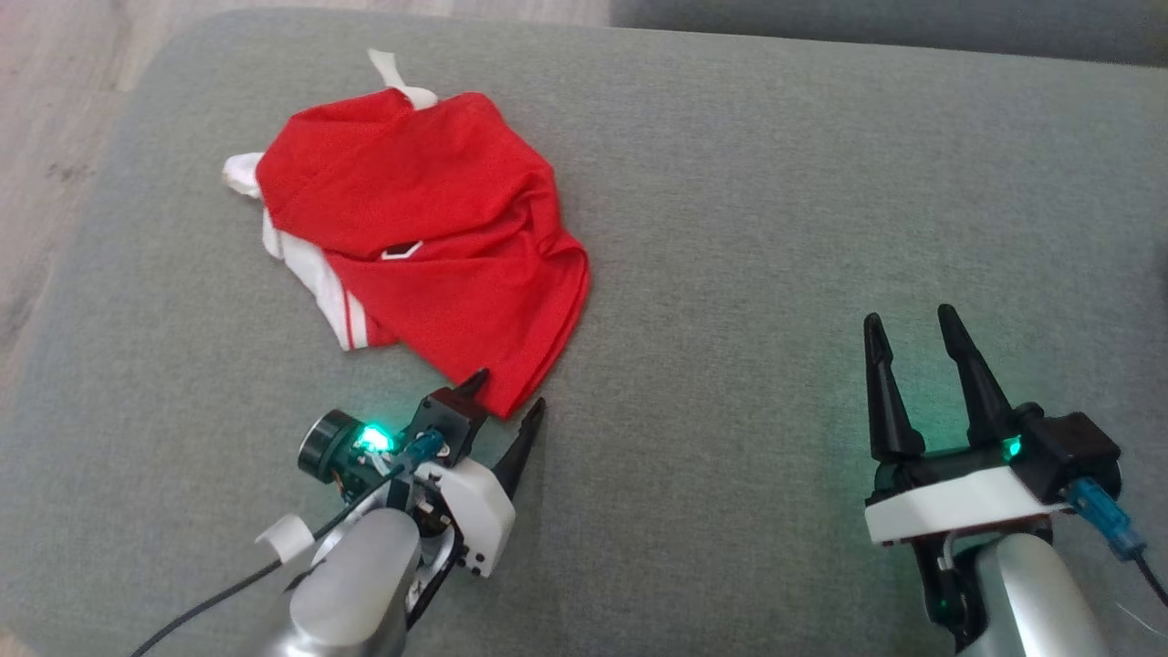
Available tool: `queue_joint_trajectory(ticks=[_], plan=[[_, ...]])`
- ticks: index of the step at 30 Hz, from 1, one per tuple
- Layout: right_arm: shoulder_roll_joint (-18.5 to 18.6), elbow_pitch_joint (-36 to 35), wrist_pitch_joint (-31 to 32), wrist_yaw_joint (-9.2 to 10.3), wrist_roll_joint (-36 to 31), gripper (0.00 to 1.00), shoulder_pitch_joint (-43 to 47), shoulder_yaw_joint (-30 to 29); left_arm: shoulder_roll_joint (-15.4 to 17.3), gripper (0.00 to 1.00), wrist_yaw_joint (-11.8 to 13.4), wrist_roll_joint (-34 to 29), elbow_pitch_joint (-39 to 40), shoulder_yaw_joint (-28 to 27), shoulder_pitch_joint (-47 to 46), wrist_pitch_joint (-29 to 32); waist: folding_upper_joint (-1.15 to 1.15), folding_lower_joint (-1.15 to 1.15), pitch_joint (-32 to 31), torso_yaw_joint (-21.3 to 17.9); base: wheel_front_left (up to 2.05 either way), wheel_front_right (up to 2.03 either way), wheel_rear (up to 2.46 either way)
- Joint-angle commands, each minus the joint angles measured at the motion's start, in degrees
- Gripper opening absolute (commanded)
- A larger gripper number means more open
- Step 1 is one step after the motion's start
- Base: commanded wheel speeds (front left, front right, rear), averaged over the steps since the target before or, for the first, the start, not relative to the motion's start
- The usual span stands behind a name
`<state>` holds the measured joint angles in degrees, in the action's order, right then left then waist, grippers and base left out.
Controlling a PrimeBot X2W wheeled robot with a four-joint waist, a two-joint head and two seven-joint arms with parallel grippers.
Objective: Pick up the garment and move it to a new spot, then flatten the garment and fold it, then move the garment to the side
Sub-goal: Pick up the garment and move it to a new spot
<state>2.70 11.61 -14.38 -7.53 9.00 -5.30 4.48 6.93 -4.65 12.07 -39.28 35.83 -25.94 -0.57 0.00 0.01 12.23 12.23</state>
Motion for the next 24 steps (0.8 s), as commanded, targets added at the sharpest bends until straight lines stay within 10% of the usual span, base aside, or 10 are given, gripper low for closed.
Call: queue_joint_trajectory(ticks=[1,8,11,24], plan=[[0.18,-2.04,-0.62,0.04,-0.03,1.00,-1.91,1.24,0.97,1.00,0.41,-0.29,0.71,-1.87,-2.26,0.08,0.00,-0.01,0.23,-0.51,0.00,0.00,0.00],[0.18,-1.85,-0.62,0.04,0.13,1.00,-2.36,1.32,0.34,1.00,-0.33,0.53,-2.45,-0.84,-2.99,0.70,0.00,-0.01,0.18,-1.59,0.00,0.00,0.00],[0.18,-1.76,-0.62,0.04,0.25,1.00,-2.76,1.74,0.67,0.00,-0.58,1.08,-3.57,-0.70,-2.87,1.47,0.00,-0.01,-0.20,-2.68,0.00,0.00,0.00],[0.18,-2.13,-0.62,0.04,1.45,1.00,-2.07,0.32,-1.17,0.00,-0.79,3.35,3.56,-0.81,-5.23,-4.62,0.00,-0.01,-3.69,-11.17,0.00,0.00,0.00]])
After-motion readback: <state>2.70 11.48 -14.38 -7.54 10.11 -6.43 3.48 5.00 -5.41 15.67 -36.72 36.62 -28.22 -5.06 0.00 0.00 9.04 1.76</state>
